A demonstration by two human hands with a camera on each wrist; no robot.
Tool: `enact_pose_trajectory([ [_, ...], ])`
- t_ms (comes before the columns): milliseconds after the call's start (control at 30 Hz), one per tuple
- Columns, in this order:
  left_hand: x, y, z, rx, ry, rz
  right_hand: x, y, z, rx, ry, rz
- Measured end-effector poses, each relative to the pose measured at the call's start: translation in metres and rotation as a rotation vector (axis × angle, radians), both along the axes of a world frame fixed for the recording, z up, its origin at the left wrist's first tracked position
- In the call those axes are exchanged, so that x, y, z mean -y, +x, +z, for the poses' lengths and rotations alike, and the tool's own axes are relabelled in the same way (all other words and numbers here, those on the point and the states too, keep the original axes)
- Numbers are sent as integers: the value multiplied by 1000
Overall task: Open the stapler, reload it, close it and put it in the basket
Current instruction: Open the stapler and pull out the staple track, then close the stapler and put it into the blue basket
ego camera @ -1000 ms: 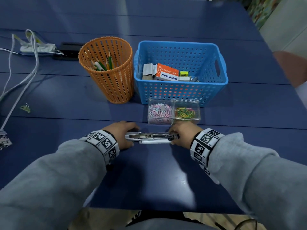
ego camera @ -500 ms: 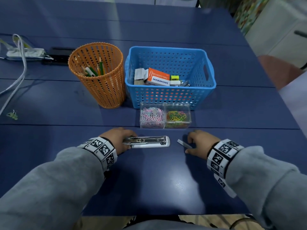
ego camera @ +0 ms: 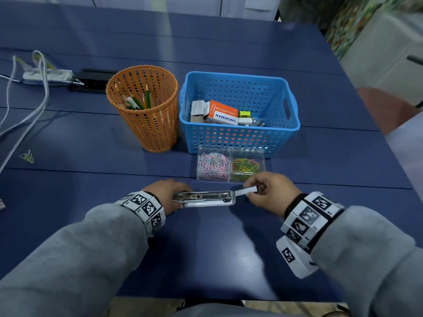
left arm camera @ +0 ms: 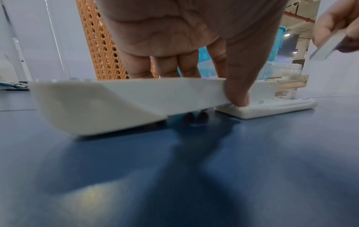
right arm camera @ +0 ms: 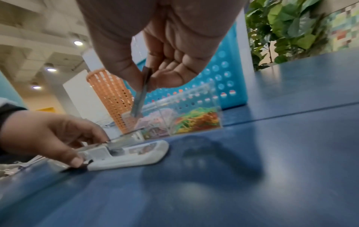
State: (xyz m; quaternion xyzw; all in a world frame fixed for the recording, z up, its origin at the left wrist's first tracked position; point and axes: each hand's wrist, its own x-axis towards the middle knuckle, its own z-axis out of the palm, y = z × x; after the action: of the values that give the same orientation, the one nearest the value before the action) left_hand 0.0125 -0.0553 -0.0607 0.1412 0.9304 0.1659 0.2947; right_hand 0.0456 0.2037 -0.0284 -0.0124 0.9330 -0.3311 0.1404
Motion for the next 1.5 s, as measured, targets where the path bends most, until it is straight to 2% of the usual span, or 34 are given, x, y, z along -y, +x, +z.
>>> enact_pose_trajectory([
  [100,-1,0,0,-2,1,-4,15,-4,4,-58,27,98],
  [267,-2,2,1,4,17,-16,30,-11,8,-83,191,281],
  [533,0,3,-1,1,32,-7,38,-21,8,13,337,391],
  [733,0,2,-2,4,30,-11,51,-28,4,37,301,415],
  [867,2,1,-3,5,30,-4,57,-26,-6,67,349,466],
  [1167,34,2,-4,-78,-69,101,42,-19,-12,-2,433,464],
  [1300,45,3,-1,-81,-125,144,33,-16,-13,42,366,403],
  [1400,47,2,10,-64,-2,217,31,-16,-15,113,278,278],
  [1500,43,3,29,-117,106,256,29,-13,-20,135,215,181],
])
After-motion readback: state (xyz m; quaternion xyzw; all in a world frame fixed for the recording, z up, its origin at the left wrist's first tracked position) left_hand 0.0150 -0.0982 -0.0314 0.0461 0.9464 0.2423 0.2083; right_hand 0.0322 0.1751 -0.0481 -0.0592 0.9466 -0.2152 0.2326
